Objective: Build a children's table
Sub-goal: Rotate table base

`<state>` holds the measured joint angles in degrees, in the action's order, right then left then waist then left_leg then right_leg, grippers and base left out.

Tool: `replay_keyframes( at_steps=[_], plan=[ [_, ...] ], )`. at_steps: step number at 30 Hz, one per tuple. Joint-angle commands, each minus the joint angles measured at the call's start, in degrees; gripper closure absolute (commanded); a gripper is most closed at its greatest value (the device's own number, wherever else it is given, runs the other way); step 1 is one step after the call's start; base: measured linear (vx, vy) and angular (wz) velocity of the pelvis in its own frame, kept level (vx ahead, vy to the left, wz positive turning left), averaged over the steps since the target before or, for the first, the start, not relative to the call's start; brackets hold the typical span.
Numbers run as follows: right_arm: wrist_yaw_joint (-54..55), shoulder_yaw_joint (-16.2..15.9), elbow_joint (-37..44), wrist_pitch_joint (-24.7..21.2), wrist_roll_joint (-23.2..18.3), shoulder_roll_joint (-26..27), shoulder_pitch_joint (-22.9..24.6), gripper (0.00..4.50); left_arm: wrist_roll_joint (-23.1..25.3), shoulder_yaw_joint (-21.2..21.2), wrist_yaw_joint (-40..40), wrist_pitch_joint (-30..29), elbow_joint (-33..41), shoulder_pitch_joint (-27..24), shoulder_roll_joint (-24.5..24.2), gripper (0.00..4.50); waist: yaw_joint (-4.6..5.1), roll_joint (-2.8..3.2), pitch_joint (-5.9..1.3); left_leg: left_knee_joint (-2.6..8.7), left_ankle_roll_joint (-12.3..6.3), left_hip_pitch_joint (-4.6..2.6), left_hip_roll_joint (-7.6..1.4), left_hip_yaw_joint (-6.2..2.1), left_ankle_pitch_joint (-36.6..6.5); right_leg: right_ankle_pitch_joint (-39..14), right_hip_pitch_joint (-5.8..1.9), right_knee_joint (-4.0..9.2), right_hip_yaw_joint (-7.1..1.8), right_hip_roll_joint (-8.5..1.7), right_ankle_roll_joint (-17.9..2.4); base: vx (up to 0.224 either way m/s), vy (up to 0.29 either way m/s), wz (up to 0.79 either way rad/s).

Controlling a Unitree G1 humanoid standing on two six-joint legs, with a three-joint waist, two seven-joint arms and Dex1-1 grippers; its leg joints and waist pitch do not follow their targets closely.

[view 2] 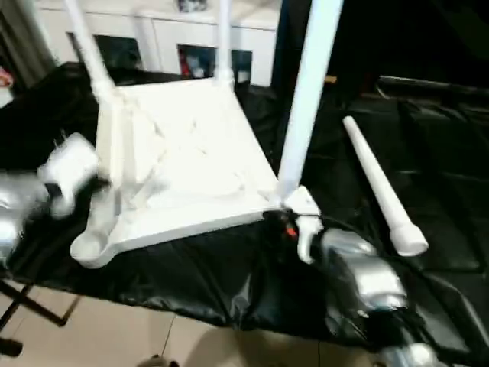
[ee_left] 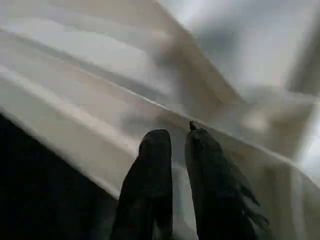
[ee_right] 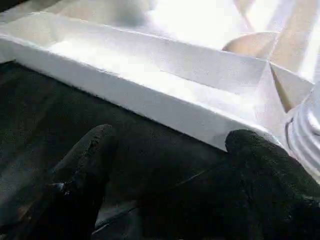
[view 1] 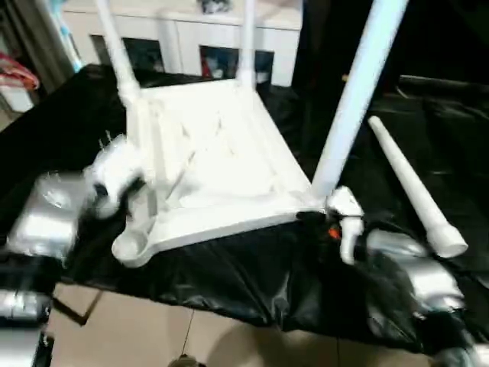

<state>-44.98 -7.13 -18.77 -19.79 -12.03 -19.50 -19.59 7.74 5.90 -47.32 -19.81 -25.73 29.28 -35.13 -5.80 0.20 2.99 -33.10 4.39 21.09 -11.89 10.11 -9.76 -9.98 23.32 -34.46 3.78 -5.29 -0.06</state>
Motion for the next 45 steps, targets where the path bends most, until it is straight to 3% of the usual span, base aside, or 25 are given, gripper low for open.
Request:
replay_keyframes(
  at_steps=[1, 5, 11, 26, 39, 45],
  plan=[
    [3.04, 1.61, -2.37, 1.70, 1.16, 0.38, -1.58, 0.53, -0.27, 1.12, -1.92, -0.12, 2.61, -0.43, -0.03, 3.78, -0.05, 0.47, -3.82, 3.93, 0.86, -0.78, -0.86, -0.09, -13.60, -9.75, -2.72, 3.36, -2.13, -2.43, -12.27, 0.000, 0.000, 0.00],
    [6.11, 4.05, -6.38, 3.73, 1.27, 1.16, -3.77, 0.53, -2.27, 3.03, -4.75, 0.74, 4.95, -2.12, 1.44, 3.78, 0.02, 0.27, -3.67, 4.02, 1.23, -0.71, -0.85, -0.12, -14.81, -11.64, -2.68, 3.51, -2.21, -2.52, -12.12, 0.000, 0.000, 0.00],
    [8.72, 4.39, -9.62, 6.02, 2.47, 1.55, -4.97, 0.53, -3.93, 5.51, -8.50, 2.27, 7.84, -3.70, 2.86, 3.78, 0.00, 0.27, -3.92, 3.76, 0.68, -0.55, -0.74, -0.02, -12.68, -8.25, -2.87, 3.11, -2.18, -2.41, -12.65, 0.000, 0.000, 0.00],
    [12.09, 3.44, -18.90, 11.32, 4.26, 6.58, -10.19, 0.53, -8.45, 11.06, -16.91, -4.09, 17.32, -4.62, 5.47, 3.78, 1.13, 0.11, -3.81, 3.70, 0.32, -0.55, -0.69, 0.06, -13.06, -10.22, -2.96, 3.17, -2.20, -2.30, -13.14, 0.000, 0.000, 0.00],
    [11.03, 3.39, -22.20, 13.52, 5.27, 7.68, -11.94, 0.53, -8.93, 13.18, -12.98, -5.67, 17.70, -2.25, 12.79, 3.78, 1.91, -0.06, -3.86, 3.47, -0.68, -0.30, -0.58, 0.08, -12.66, -9.66, -3.24, 3.24, -2.12, -2.17, -13.69, 0.000, 0.000, 0.00],
    [10.67, 3.65, -23.39, 14.23, 5.91, 8.07, -12.57, 0.53, -6.54, 13.36, -8.09, -1.73, 12.44, -0.01, 16.48, 3.78, 2.11, -0.26, -3.87, 3.33, -1.14, -0.19, -0.45, 0.10, -12.53, -10.67, -3.20, 3.43, -2.09, -2.08, -13.03, 0.000, 0.000, 0.00]
  ],
)
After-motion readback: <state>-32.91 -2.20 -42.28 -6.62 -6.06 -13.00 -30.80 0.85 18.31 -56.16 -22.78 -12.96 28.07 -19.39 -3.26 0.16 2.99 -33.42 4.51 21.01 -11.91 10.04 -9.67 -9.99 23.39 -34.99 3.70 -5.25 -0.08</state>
